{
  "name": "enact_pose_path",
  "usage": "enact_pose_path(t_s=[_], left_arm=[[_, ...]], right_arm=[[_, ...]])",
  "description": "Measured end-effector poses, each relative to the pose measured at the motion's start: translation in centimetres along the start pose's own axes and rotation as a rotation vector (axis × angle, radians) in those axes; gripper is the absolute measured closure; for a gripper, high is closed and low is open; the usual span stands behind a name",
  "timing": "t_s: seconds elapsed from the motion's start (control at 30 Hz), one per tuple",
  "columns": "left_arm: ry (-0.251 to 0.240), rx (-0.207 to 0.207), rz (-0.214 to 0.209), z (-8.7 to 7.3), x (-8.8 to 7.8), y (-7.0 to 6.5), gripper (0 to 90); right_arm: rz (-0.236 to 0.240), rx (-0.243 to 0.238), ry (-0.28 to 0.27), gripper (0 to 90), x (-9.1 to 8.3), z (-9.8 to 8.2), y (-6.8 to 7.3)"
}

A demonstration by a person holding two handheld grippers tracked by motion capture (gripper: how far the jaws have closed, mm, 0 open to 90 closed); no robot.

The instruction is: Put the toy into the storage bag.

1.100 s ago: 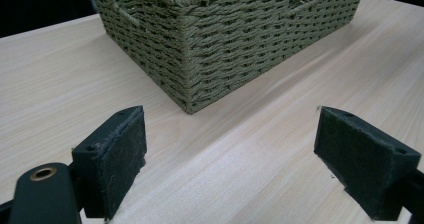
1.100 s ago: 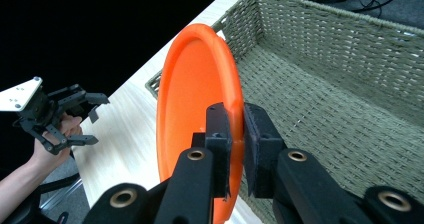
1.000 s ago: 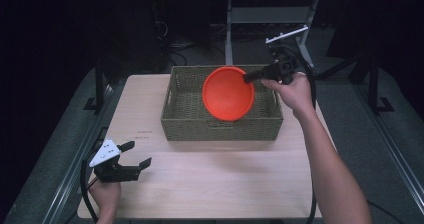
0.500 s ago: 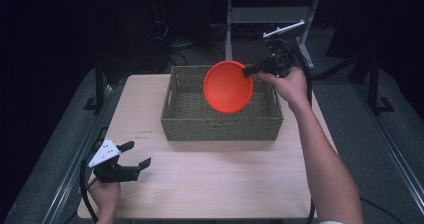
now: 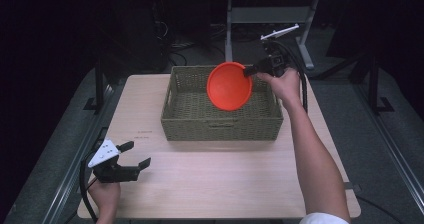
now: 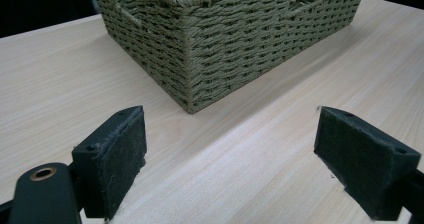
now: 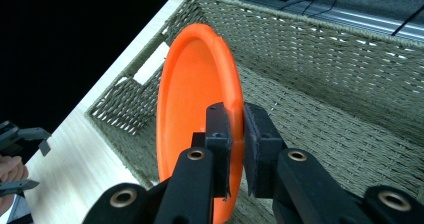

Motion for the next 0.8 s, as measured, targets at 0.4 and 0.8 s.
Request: enact_pose_path(t_s=[0.4, 0.8], left_arm=[[0.002, -0.001, 0.001, 0.0, 0.0, 0.0, 12.7], [0.004, -0.002, 0.0, -0.1, 0.0, 0.1, 12.7]], right_arm=[[-0.021, 0.035, 0.003, 82.0, 1.7, -0.4, -1.4], [-0.044, 0.073, 0.021, 82.0, 2.6, -1.1, -2.9]])
Point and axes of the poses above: each handheld gripper's, and its own axes: x roughly forward along the jaws, z roughly out of its top, y roughly to its left, the point moved 3 cm from there along x, roughly forward along the jaws, and after that the axes turned 4 degrees about z, right-handed, at the moved point
